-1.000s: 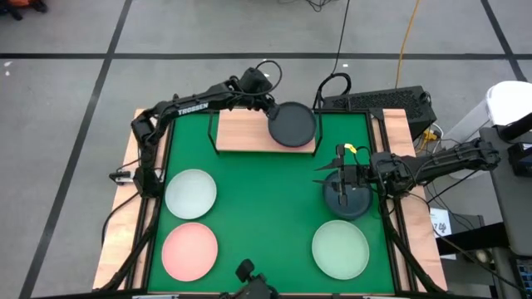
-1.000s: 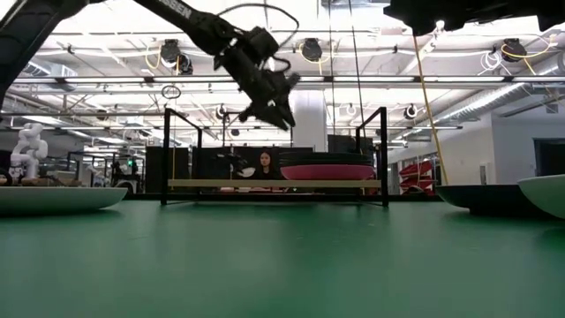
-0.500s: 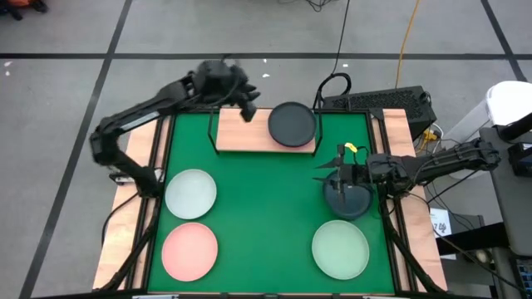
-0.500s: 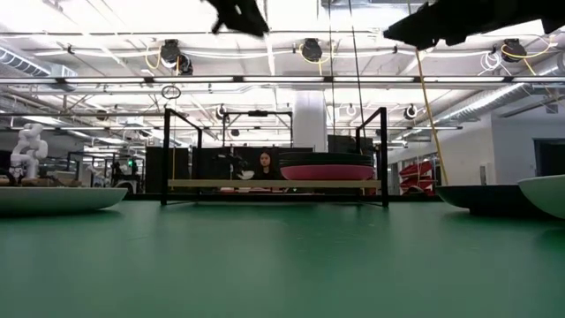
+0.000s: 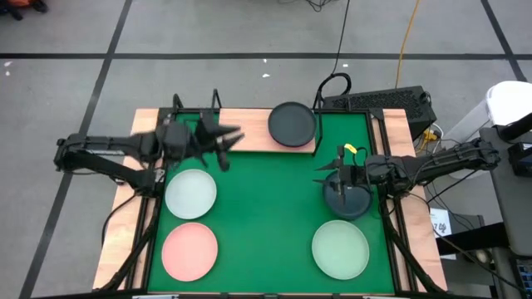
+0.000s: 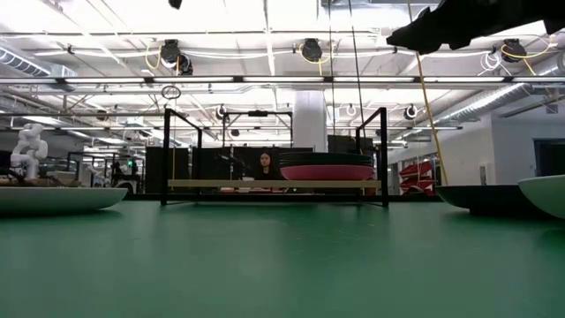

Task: Place and stack plates onto a shelf
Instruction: Put the dark blue plate on the shelf

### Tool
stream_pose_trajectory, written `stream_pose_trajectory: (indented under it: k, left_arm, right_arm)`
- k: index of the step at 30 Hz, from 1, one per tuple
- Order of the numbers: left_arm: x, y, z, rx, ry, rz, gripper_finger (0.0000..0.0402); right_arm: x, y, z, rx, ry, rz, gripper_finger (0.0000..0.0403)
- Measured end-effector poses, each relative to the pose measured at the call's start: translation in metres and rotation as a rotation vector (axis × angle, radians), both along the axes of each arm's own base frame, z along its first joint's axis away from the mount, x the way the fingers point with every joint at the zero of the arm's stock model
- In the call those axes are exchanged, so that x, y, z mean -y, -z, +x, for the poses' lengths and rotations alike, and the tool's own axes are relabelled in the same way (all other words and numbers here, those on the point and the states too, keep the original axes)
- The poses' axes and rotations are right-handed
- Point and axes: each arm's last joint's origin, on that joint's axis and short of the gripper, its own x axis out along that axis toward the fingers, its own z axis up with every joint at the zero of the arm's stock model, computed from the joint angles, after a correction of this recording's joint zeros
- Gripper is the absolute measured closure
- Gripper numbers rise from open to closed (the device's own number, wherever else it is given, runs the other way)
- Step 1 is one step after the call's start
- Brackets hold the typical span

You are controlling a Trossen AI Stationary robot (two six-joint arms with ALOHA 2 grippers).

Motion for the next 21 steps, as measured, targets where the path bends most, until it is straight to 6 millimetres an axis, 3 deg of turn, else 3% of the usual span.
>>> stream_pose_trajectory:
  k: [9, 14, 21]
  left_arm:
    - [0.025, 0.065, -0.02, 0.099, 0.036, -0.003, 0.0286]
    - [0.028, 0.094, -0.025, 0.139, 0.052, -0.007, 0.0286]
    - [0.024, 0.109, -0.028, 0.218, 0.035, -0.011, 0.0286]
  right_arm:
    - [0.003, -0.004, 0.016, -0.258, 0.162, 0.014, 0.0271]
    - [0.0, 0.012, 0.018, -0.512, 0.16, 0.135, 0.0271]
    - [-0.014, 0.039, 0.019, -0.754, 0.179, 0.322, 0.0271]
